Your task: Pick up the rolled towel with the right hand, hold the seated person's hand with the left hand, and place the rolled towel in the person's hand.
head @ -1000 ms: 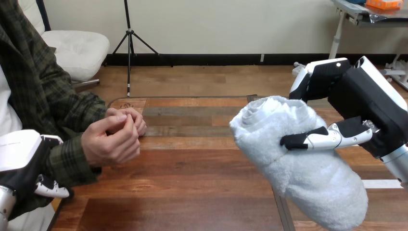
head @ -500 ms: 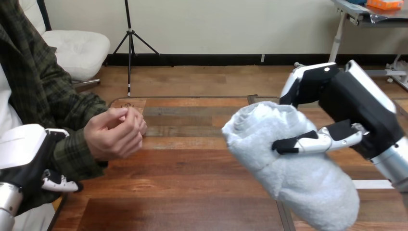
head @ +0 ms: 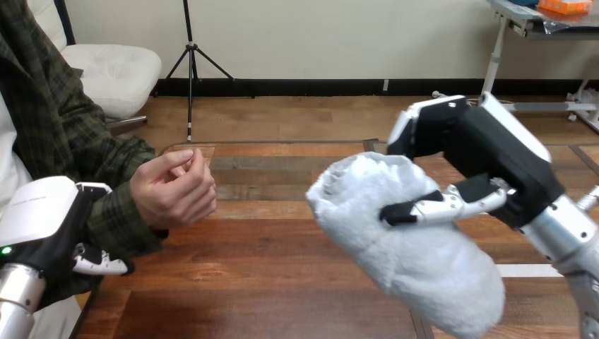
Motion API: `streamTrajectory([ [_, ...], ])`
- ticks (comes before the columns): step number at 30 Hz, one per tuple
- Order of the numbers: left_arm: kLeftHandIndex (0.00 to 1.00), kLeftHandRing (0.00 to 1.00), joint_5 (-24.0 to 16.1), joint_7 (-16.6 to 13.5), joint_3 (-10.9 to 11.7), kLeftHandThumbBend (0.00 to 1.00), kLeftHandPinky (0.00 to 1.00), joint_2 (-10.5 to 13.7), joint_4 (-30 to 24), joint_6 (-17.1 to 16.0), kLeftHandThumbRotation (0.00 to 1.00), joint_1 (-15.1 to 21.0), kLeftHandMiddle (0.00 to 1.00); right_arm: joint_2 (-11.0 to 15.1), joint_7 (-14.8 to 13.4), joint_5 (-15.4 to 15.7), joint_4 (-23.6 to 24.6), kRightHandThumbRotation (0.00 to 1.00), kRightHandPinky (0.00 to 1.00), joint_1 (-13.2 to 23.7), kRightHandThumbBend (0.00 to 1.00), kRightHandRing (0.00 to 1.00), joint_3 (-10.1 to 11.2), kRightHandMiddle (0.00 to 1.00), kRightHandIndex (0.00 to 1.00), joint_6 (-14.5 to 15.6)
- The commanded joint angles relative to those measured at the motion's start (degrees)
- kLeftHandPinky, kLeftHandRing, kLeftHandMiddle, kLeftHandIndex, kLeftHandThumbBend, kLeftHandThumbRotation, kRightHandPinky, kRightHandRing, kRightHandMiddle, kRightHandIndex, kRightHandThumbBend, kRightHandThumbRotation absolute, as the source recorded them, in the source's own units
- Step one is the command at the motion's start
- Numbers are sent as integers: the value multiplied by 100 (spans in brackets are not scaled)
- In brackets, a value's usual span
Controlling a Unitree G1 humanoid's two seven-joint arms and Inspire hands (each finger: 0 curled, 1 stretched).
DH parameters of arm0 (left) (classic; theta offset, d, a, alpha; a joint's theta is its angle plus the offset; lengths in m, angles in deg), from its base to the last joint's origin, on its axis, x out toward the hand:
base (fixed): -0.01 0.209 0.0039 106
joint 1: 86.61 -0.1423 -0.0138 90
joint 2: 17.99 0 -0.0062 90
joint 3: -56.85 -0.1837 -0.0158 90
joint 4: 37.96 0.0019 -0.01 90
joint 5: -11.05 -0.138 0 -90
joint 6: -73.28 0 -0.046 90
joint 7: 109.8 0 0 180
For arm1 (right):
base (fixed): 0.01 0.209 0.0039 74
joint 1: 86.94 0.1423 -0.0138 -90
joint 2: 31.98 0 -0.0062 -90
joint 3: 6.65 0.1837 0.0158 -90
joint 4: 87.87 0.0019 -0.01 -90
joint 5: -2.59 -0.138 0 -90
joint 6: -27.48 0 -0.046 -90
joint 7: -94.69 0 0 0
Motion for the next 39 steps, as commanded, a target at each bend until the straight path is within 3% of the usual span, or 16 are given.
streamTrajectory([
  [1, 54, 48, 136, 132, 13, 88, 44, -243, -537, 69, 0, 71, 53, -112, -175, 27, 23, 0, 19, 645, 82, 25, -26, 34, 41, 152],
  [10, 54, 48, 87, 169, 57, 90, 43, -388, -832, 214, 0, 26, 53, -253, -217, 187, -150, 0, 19, 917, 82, 25, -138, 34, 41, 201],
  [13, 53, 47, 96, 111, 64, 91, 43, -429, -856, 125, 0, 38, 52, -284, -252, 269, -225, 0, 19, 1011, 82, 25, -182, 34, 41, 178],
  [16, 53, 47, 83, 243, 81, 91, 42, -482, -1076, 333, 0, -1, 52, -311, -248, 417, -399, 0, 18, 1143, 81, 24, -231, 33, 41, -56],
  [22, 54, 47, 95, 230, 75, 90, 42, -532, -1077, 271, 0, 18, 52, -422, -232, 453, -586, 0, 18, 1344, 81, 24, -290, 32, 40, -67],
  [39, 55, 48, 7, 400, 69, 90, 43, -675, -1423, 485, 0, 40, 53, -764, 29, 467, -1486, 0, 18, 2058, 80, 24, -458, 32, 39, -436],
])
